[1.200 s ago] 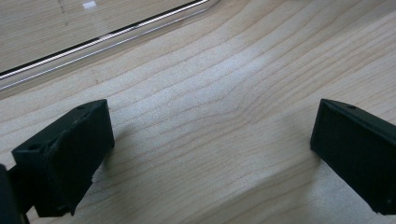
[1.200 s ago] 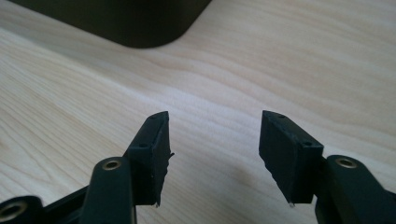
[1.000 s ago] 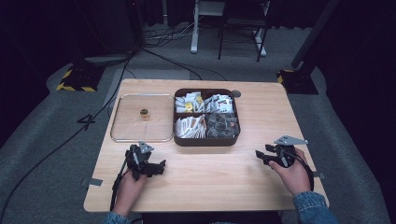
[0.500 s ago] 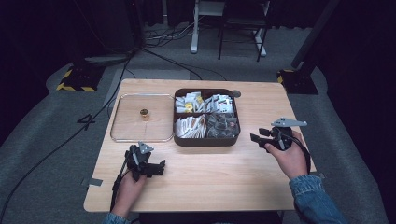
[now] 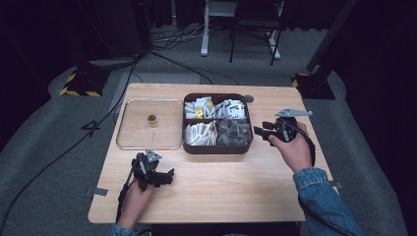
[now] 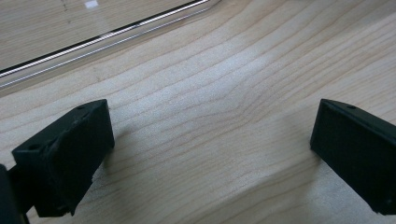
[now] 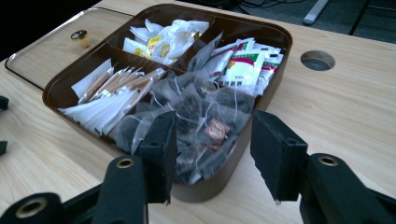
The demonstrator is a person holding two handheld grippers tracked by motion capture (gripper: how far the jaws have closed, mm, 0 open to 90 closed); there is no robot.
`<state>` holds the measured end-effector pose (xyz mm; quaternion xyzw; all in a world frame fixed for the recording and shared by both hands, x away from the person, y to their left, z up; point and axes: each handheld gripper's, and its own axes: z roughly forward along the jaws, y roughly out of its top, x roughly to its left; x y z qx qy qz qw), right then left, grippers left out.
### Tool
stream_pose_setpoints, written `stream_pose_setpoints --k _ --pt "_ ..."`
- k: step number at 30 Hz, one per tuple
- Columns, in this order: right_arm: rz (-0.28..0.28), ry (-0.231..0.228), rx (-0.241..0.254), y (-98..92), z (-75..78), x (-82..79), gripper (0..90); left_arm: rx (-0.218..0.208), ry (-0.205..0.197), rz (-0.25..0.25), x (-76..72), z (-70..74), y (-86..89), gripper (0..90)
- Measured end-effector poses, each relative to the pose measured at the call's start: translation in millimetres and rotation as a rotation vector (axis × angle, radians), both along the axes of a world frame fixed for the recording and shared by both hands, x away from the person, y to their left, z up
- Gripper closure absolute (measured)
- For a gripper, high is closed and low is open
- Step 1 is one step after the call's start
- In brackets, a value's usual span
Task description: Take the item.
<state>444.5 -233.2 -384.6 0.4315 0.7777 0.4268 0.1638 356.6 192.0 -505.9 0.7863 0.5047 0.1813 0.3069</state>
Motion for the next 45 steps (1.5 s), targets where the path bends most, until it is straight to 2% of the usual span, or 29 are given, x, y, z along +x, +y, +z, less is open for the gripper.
stream_pose_setpoints --k 5,6,8,10,17,21,25,33,37,45 --pt "-0.012 0.028 0.014 13.0 3.8 18.4 54.0 0.001 0.001 -0.003 0.3 0.1 0.2 0.0" --pt "-0.014 0.045 0.022 19.6 5.2 27.7 54.0 0.0 0.0 -0.002 0.2 0.0 0.1 0.0" --pt "-0.013 0.049 0.024 22.0 5.8 30.7 54.0 0.001 0.001 -0.002 0.2 0.1 0.1 0.0" --pt "-0.001 0.062 0.02 32.3 9.7 41.5 53.7 0.001 0.0 -0.002 0.2 0.0 0.1 0.0" --pt "0.004 0.041 -0.02 45.7 15.1 57.5 53.8 0.001 0.001 -0.002 0.2 0.1 0.1 0.0" --pt "-0.004 0.053 -0.004 53.2 14.2 70.0 53.8 0.001 0.0 -0.002 0.1 0.0 0.1 0.0" --pt "-0.011 0.053 -0.008 58.4 13.2 76.1 53.9 -0.003 0.001 0.001 -0.2 -0.1 -0.3 0.0" --pt "0.005 0.044 -0.047 76.6 8.5 88.5 53.8 0.001 0.0 -0.001 -0.1 0.0 -0.1 0.0" --pt "0.017 0.077 -0.028 85.0 2.7 92.8 53.4 0.001 0.0 0.0 -0.1 0.0 -0.1 0.0" --pt "0.022 0.099 -0.053 98.0 -10.1 100.0 53.4 0.003 0.0 -0.002 -0.1 0.1 0.1 0.0"
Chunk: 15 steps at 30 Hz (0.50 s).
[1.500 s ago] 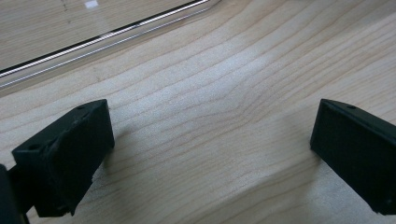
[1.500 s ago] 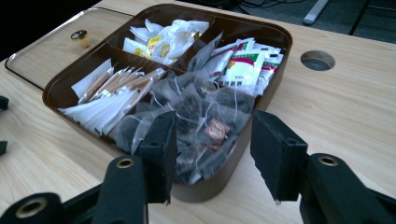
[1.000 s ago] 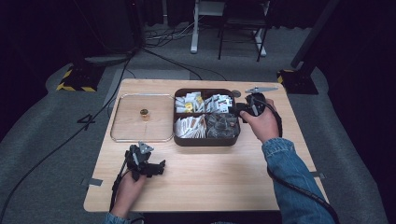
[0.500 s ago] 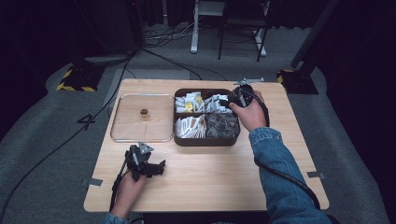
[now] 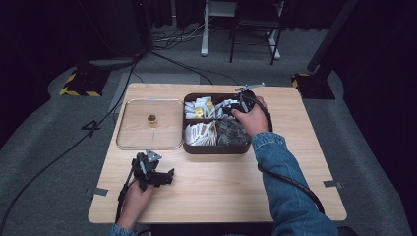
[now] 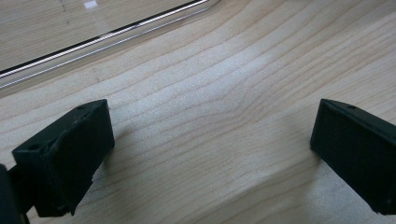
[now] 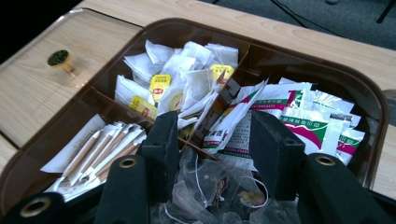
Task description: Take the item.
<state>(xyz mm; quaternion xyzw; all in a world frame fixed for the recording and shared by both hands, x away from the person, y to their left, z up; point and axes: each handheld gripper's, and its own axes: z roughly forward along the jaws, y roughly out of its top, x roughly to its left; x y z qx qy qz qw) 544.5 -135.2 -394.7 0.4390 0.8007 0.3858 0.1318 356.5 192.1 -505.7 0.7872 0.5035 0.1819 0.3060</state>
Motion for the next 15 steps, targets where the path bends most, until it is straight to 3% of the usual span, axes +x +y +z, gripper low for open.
stream_pose_setpoints --k 11,15 --pt "-0.036 0.041 -0.036 11.1 -23.1 13.3 55.2 -0.002 -0.001 0.001 -0.2 -0.1 -0.2 0.0" --pt "-0.049 0.044 -0.048 16.6 -28.9 17.3 59.8 -0.004 0.0 0.0 -0.2 -0.1 -0.3 0.0"
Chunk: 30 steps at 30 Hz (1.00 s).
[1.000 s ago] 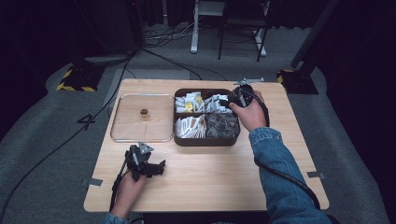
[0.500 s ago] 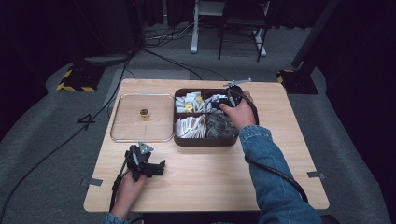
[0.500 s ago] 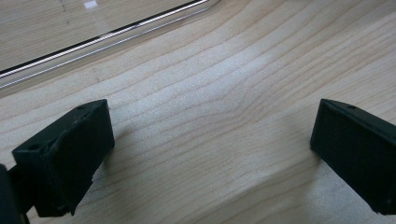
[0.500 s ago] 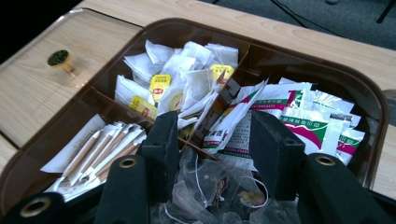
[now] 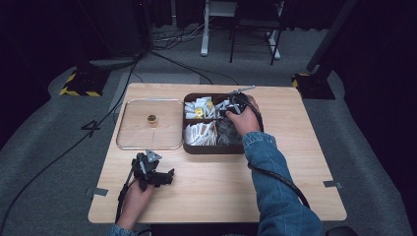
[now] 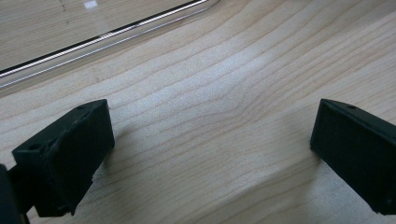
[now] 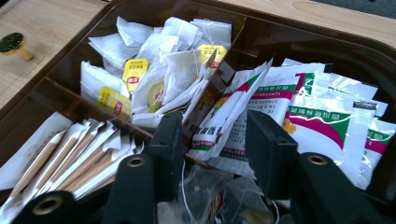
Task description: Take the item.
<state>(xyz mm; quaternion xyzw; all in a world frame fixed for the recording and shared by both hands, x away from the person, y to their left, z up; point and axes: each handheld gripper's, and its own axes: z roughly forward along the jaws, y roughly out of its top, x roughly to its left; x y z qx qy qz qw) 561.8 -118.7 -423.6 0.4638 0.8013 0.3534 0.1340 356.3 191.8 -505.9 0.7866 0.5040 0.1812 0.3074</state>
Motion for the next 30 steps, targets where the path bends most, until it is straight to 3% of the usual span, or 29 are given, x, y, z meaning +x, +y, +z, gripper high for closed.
stream_pose_setpoints --k 3,7,9,17,19,27,30 --pt "-0.025 -0.01 0.015 2.8 -2.5 3.2 63.1 0.0 0.0 0.0 0.0 0.0 0.0 0.0" --pt "-0.049 0.004 -0.016 5.9 -9.5 7.6 66.5 0.002 -0.001 -0.001 0.0 0.0 0.1 0.0" --pt "-0.055 0.015 -0.028 6.6 -12.4 9.0 70.8 0.004 -0.001 -0.001 -0.1 0.1 0.1 0.0" --pt "-0.076 0.055 0.003 5.5 -16.5 9.4 86.4 0.0 0.003 0.001 -0.9 0.2 -0.5 0.0" --pt "-0.078 0.052 -0.016 7.3 -14.4 7.9 90.0 -0.002 0.003 0.002 -1.0 0.1 -0.6 0.0" --pt "-0.087 0.043 -0.001 5.5 -7.5 5.4 90.0 -0.002 0.003 0.001 -1.0 0.1 -0.6 0.0" --pt "-0.093 0.029 0.026 -2.0 0.0 3.2 90.0 -0.002 0.003 0.002 -1.0 0.1 -0.6 0.0"
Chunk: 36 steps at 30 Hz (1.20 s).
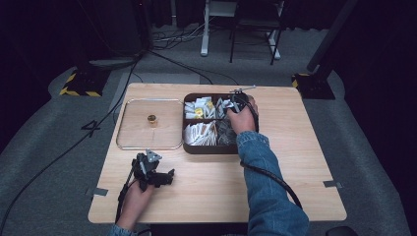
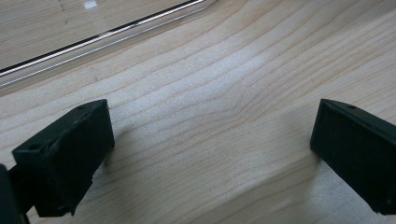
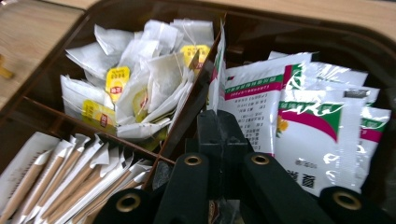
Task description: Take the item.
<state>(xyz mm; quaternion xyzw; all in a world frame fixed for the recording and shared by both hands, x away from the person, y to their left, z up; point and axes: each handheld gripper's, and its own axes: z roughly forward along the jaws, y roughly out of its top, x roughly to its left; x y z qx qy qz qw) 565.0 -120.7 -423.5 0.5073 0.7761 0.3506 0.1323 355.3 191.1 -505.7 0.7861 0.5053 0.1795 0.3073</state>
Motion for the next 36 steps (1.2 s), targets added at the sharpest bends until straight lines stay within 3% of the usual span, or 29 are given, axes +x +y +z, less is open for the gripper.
stream_pose_setpoints --k 6,11,18,29,36 --pt "0.0 -0.033 0.033 -10.8 12.6 -4.4 90.0 0.0 0.0 0.0 0.0 0.0 0.0 0.0" --pt "0.032 -0.066 0.065 -18.2 29.4 -13.2 90.0 0.004 0.0 -0.002 0.1 0.2 0.3 0.0" --pt "0.074 -0.116 0.092 -38.5 60.0 -36.7 90.0 0.005 -0.001 -0.001 0.1 0.2 0.3 0.0" --pt "0.075 -0.117 0.116 -74.6 81.7 -71.8 90.0 0.004 0.001 -0.002 0.1 0.2 0.3 0.0" --pt "0.076 -0.108 0.125 -88.9 85.2 -87.6 90.0 0.005 -0.002 -0.004 0.5 0.1 0.2 0.0"
